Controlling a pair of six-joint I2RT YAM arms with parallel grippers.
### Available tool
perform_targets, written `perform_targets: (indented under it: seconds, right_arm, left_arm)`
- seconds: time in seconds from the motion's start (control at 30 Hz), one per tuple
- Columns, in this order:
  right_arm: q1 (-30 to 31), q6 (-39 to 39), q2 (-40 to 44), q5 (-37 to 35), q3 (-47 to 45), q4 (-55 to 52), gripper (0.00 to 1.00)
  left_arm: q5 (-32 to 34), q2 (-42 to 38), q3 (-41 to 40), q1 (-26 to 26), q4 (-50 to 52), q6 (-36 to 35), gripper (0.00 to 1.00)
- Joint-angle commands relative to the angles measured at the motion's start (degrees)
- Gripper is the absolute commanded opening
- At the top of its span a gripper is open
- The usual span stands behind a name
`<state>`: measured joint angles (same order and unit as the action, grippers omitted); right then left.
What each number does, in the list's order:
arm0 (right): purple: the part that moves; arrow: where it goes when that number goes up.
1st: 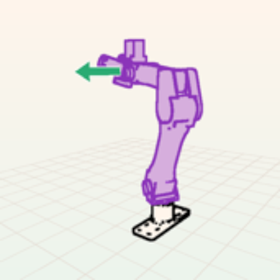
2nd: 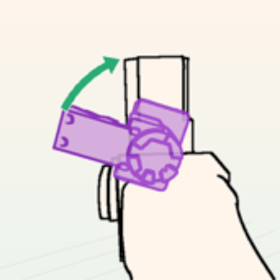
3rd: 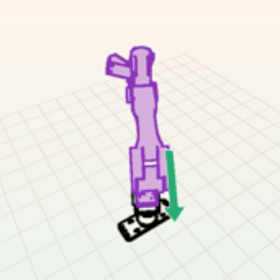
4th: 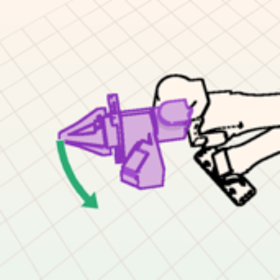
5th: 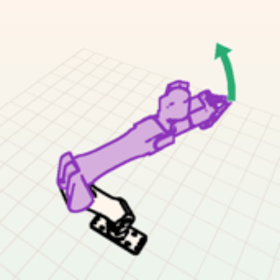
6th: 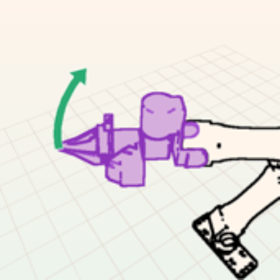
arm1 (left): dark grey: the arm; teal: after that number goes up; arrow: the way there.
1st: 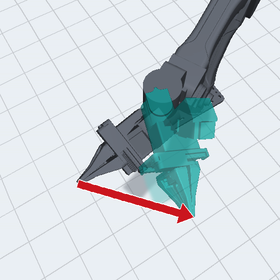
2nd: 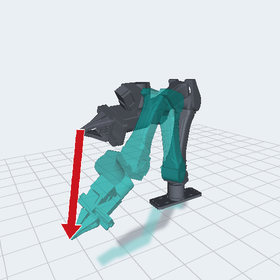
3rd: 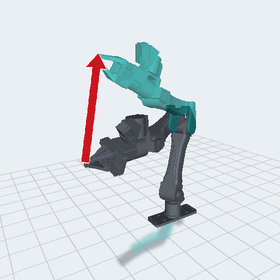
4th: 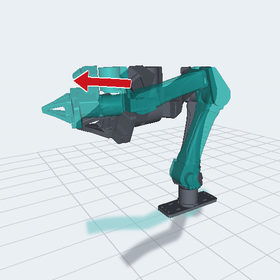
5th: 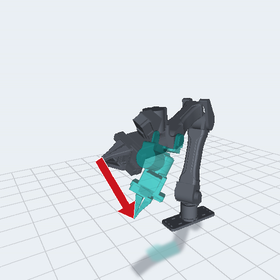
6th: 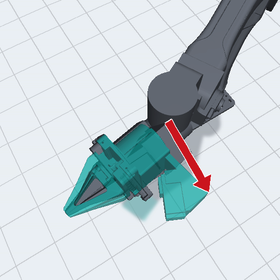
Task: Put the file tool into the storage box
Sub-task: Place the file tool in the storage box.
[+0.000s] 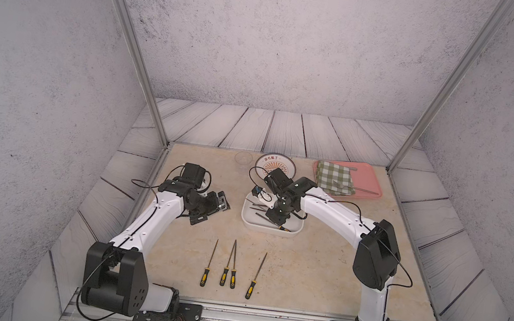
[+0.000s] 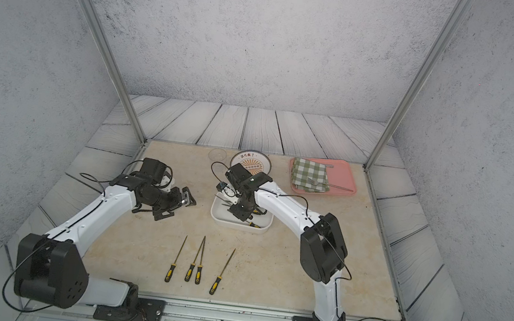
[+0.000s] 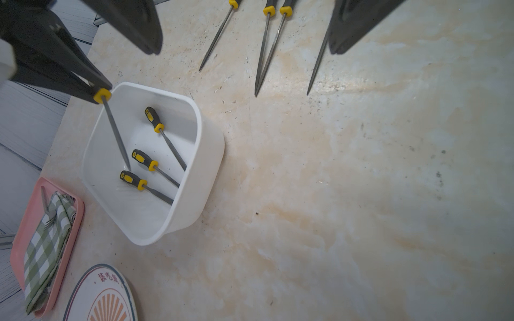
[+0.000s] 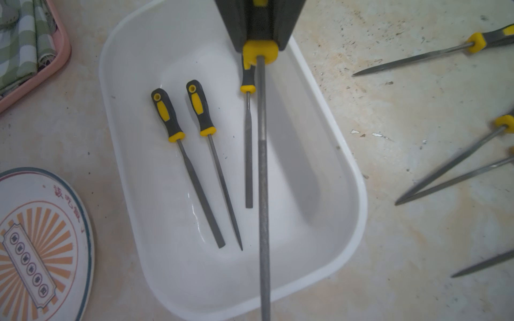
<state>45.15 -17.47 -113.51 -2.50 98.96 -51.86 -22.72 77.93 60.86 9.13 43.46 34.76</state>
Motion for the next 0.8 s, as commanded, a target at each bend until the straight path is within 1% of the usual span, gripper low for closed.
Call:
perform_targets:
  seconds: [0.0,0.17,0.27,0.4,0.57,0.77]
  right_arm:
    - [-1.08,-5.18,-1.78,-2.66,-1.21,4.96,0.13]
    - [-1.87,-9.18,-5.62,-4.88,-1.66,8.83,0.12]
    - [-2.5,-10.24,-6.69,-4.62,-1.83,10.57,0.12]
    - [-2.73,-11.01,-7.94,-4.7,-2.34,12.05,0.12]
    - [-2.88,-11.39,-8.65,-5.2,-4.65,14.05,0.12]
    - [-2.96,-11.66,-8.26,-5.41,-7.11,15.54,0.13]
  left_arm:
    - [-0.29,-1.79,-2.07,0.26,2.08,-0.16,0.99]
    - [-0.77,-1.27,-5.7,1.27,0.59,0.53,0.99]
    - [-1.01,0.16,-6.36,2.01,-0.5,1.03,0.99]
    - [-1.66,3.49,-4.66,2.56,-1.07,0.34,0.99]
    - [-1.47,8.13,0.24,2.56,0.92,-1.43,0.99]
    - [-1.38,9.08,0.81,2.65,-0.03,-0.95,0.99]
